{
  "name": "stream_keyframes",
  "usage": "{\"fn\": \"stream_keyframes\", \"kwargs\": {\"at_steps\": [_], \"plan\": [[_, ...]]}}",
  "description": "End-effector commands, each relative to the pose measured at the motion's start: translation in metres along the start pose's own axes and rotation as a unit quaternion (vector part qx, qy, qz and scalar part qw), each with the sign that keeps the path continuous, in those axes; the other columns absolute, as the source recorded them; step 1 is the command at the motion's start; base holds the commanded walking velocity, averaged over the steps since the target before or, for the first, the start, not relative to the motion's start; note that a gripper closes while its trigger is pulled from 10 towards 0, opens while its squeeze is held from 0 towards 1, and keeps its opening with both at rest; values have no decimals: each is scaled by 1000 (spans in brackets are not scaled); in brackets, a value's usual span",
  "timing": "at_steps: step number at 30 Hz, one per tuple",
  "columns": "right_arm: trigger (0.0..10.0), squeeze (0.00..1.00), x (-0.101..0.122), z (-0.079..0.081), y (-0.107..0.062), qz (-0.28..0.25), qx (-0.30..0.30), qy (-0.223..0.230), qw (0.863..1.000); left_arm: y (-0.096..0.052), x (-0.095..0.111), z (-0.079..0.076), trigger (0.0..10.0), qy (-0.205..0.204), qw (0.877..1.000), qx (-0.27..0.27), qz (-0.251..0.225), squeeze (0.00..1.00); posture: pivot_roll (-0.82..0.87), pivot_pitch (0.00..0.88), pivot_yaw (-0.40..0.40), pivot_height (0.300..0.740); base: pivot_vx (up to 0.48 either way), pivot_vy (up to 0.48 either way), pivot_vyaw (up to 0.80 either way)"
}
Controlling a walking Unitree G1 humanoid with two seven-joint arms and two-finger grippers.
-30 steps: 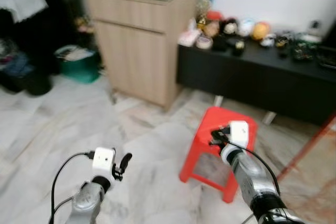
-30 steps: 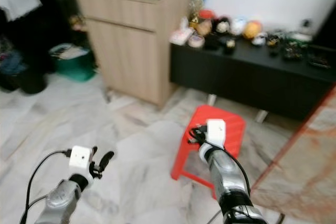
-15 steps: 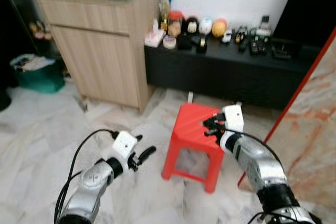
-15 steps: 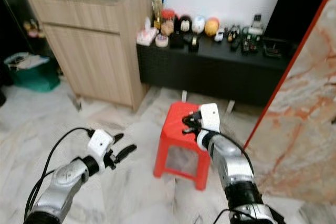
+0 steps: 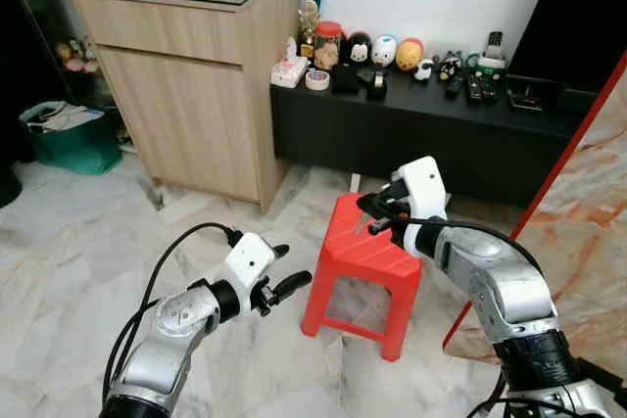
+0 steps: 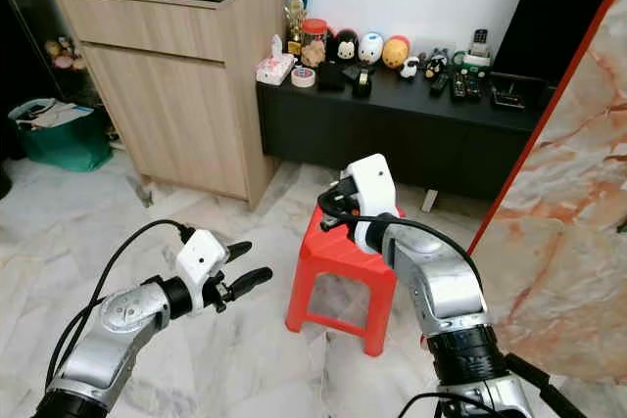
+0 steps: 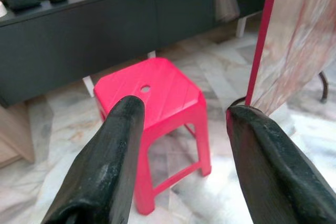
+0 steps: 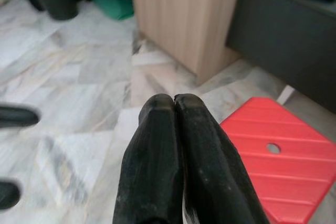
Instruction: Hang keys on a hook
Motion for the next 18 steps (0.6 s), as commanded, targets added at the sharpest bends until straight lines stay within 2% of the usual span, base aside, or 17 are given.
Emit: {"fn": "stream_keyframes", "kwargs": {"at_steps": [1,2,7,11,15,18], "plan": [[10000,0,8,3,-3,-7,7,-11,1000,2,7,-2,10000,5,1000,-11,-5,0,28,0,-75,723,0,0,0],[10000,0,10,10,-5,1,22,-18,1000,2,10,-5,10000,2,1000,-18,-5,0,21,0,-76,723,0,0,0],[10000,0,8,18,-8,17,34,-32,999,5,16,-13,10000,-3,999,-38,-3,0,18,0,-73,723,0,0,0],[10000,0,7,26,-8,22,40,-18,999,10,25,-19,10000,-18,998,-58,-15,0,14,0,-67,723,0,0,0],[10000,0,3,34,-11,29,44,-8,999,15,28,-18,10000,-21,998,-50,-18,0,8,0,-62,723,0,0,0],[10000,0,-3,35,-13,37,35,4,999,18,31,-19,10000,-18,998,-48,-21,0,6,0,-55,723,0,0,0]]}}
Point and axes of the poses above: a point about 5 cm out from each wrist's last joint towards the gripper, its own y axis pointing out of the wrist towards the gripper, its own x axis along the axis of the wrist's last joint, z = x × y, the point moved 2 cm from there along y, pointing out of the wrist towards the gripper, and after that the axes turned 5 degrees about -y, right-handed, at the moved point
